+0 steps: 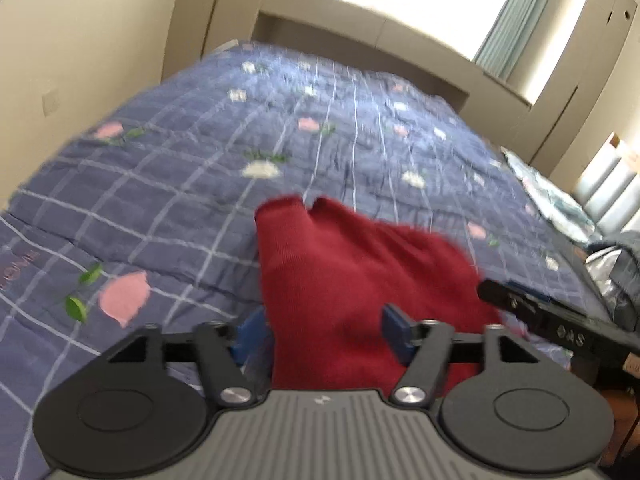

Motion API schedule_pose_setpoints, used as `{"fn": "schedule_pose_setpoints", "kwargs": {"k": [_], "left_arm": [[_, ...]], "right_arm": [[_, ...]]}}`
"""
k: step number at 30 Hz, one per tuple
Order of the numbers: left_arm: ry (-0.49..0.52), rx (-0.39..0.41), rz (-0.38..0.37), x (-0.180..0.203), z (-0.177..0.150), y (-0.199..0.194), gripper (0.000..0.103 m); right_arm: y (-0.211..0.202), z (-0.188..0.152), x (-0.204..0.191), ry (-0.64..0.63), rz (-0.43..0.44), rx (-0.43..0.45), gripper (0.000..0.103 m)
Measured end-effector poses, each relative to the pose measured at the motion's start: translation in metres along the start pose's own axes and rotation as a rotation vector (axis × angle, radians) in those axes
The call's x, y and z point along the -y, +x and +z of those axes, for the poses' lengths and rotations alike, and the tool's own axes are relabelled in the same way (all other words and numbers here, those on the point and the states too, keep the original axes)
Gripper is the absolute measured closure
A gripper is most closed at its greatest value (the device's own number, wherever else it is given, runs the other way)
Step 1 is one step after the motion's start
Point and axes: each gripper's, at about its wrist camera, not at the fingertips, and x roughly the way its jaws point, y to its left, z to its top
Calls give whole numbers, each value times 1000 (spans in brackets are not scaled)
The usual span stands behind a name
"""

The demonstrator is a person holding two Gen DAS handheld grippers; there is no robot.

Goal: Fold small clothes
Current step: 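Open both grippers and pull them back from the sweater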

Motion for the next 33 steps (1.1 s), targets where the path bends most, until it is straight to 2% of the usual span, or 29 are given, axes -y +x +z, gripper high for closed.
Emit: {"fn": "schedule_pose_setpoints", "kwargs": {"k": [1, 3, 8, 15, 22, 29, 33], "left_arm": [[4, 17, 6, 3, 1, -7, 21], [21, 50, 17, 9, 2, -25, 15], [60, 128, 55, 28, -4, -73, 2], [76, 214, 72, 45, -30, -137, 0], [129, 290, 102, 60, -75, -186, 0], [169, 360, 144, 65, -129, -208, 0], [188, 370, 150, 64, -155, -217, 0]], "right_arm": [[-10, 1, -3, -12, -1, 18, 17], [-31, 3, -9, -38, -4, 56, 4], [-88, 10, -31, -120, -19, 144, 1], [-166, 1, -59, -175, -5, 248, 1], [-230, -32, -81, -180, -15, 309, 1], [-265, -75, -96, -154, -38, 321, 1], [-278, -95, -99, -105, -38, 314, 1]]}}
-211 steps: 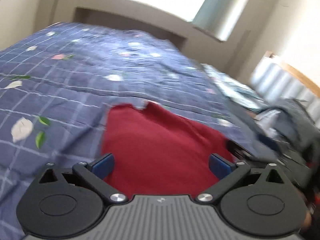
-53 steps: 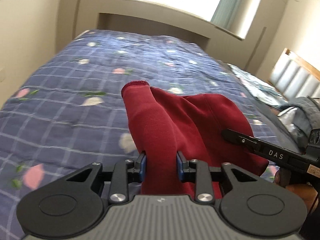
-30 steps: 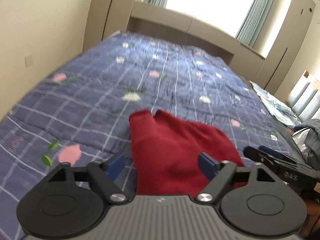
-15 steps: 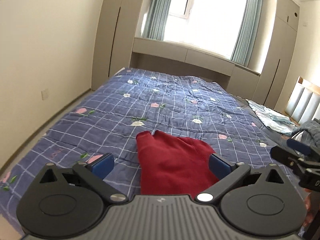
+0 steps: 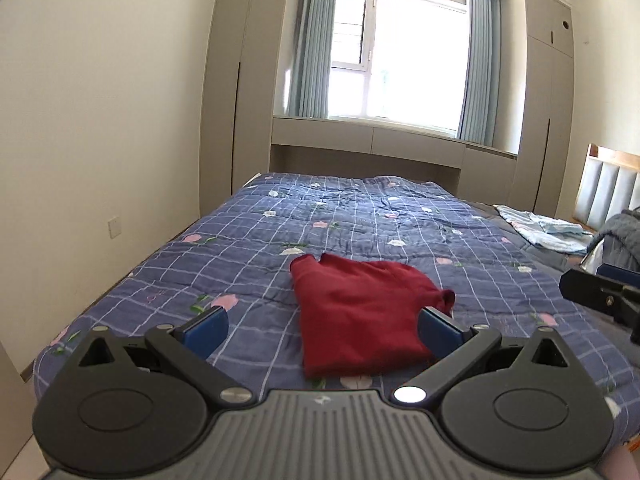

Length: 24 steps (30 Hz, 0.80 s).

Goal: Fold small clothes

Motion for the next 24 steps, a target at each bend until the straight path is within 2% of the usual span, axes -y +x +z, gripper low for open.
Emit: {"fn": "schedule_pose_setpoints", "kwargs": {"k": [6, 11, 17, 24], "left_arm": [[17, 9, 13, 1, -21, -21, 0], [7, 9, 25, 2, -34, -31, 0], [8, 7, 36, 2, -41, -35, 0], [6, 1, 26, 6, -60, -38, 0]], "right_arm": [[-19, -16, -7, 7, -26, 1, 1], [-31, -25, -16, -23, -51, 35, 1], [-46, -40, -29, -90, -79, 91, 1], [-51, -63, -33, -99, -97, 88, 1]]}}
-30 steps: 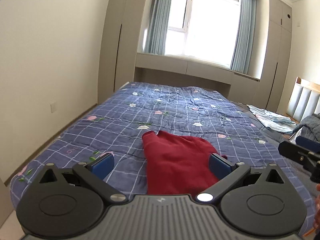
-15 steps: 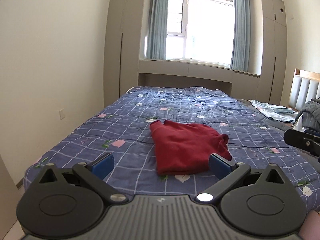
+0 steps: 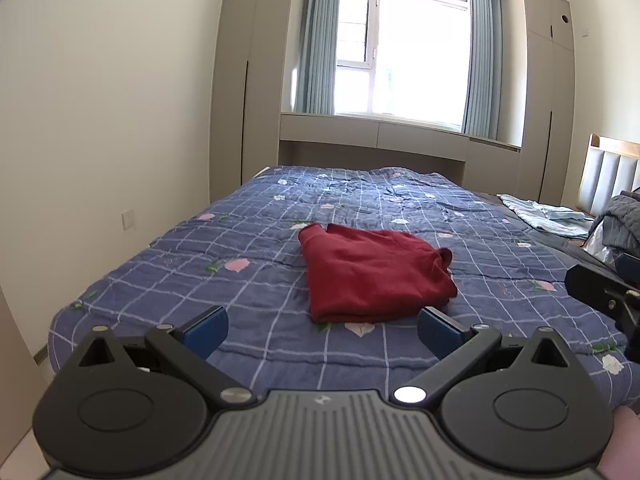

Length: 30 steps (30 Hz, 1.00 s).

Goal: Fold small clothes

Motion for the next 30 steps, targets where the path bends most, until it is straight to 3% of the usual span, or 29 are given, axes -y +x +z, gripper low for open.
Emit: {"fn": "schedule_pose_setpoints", "kwargs": {"k": [10, 30], "left_arm": [[5, -49, 26, 5, -36, 1, 0], [-56, -54, 55, -3, -40, -1, 0]], "right_arm": [[2, -27, 3, 27, -47, -72, 1], [0, -44, 11, 65, -90, -99, 1]]}}
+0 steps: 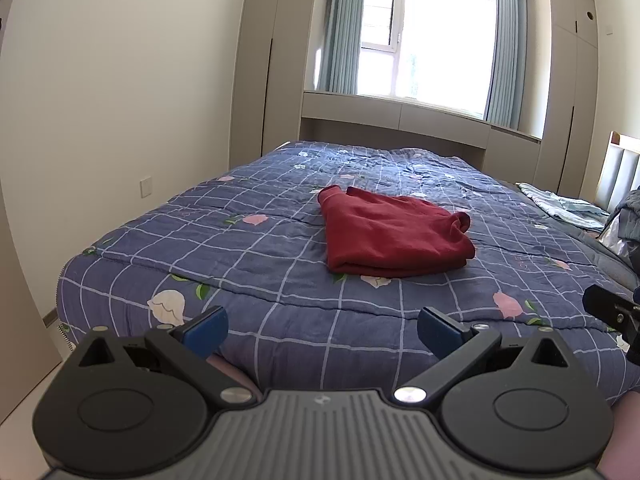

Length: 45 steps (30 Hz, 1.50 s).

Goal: Fold small clothes

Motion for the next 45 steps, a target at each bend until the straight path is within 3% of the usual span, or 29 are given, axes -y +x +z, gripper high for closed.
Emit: {"fn": "schedule_pose_setpoints", "kwargs": {"k": [45], "left_arm": [[6, -1, 4, 2, 0, 0, 0]], "right_arm": [[3, -3, -4, -17, 21, -15, 1]]}}
